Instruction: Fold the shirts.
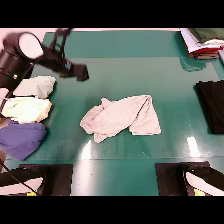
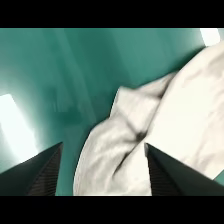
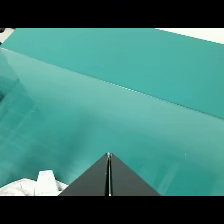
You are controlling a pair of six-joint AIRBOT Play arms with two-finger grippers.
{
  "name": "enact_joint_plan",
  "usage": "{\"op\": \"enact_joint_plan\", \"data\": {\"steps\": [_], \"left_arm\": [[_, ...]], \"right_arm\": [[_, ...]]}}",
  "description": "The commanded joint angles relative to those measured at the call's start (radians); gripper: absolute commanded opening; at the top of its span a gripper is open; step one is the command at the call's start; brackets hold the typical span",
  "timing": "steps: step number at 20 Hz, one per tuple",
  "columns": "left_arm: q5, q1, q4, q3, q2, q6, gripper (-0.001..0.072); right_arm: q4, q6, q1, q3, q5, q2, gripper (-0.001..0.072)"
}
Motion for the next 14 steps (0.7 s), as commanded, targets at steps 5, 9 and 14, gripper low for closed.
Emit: {"op": "enact_joint_plan", "data": {"steps": [5, 9, 14], "left_arm": [[0.241, 0.056, -0.146, -0.499, 0.0, 0.003, 0.06], [0.349, 0.053, -0.258, -0.6, -0.045, 0.011, 0.06], [0.367, 0.047, -0.354, -0.599, -0.097, 0.056, 0.06]], "right_arm": [[0.001, 0.0, 0.0, -0.001, 0.004, -0.001, 0.0014], [0.001, 0.001, 0.0, -0.001, 0.005, -0.001, 0.0014], [0.001, 0.0, 0.0, -0.001, 0.006, -0.001, 0.0013]]}}
